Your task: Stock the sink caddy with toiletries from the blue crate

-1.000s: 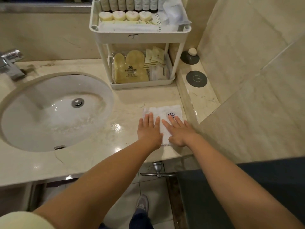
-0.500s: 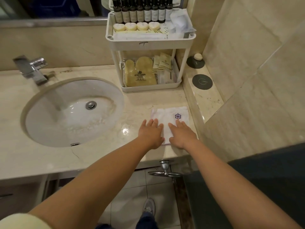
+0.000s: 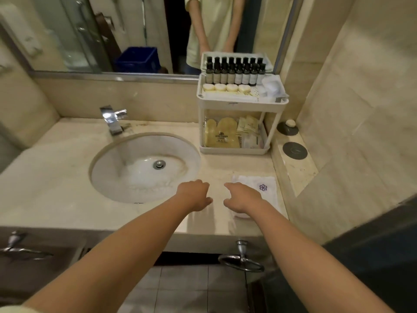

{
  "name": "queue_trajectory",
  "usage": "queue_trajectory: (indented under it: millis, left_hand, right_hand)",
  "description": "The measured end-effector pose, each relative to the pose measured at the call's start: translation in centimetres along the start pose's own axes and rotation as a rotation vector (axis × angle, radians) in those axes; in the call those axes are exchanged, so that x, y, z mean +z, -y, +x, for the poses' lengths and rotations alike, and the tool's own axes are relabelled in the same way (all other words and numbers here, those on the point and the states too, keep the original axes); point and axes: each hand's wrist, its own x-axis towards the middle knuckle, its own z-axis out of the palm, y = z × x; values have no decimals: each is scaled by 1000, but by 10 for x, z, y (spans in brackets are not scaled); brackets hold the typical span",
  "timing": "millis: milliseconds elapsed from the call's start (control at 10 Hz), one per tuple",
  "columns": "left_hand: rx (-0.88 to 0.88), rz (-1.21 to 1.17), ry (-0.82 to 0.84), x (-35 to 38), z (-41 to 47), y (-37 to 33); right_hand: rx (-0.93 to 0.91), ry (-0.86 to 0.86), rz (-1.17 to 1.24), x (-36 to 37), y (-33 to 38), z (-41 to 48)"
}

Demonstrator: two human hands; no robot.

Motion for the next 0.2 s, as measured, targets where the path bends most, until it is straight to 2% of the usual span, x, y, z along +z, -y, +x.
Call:
queue_trajectory:
  millis: [200]
  left_hand:
    - [-101, -94, -29, -31, -29, 38]
  right_hand:
    - [-96, -61, -58, -33, 43, -2]
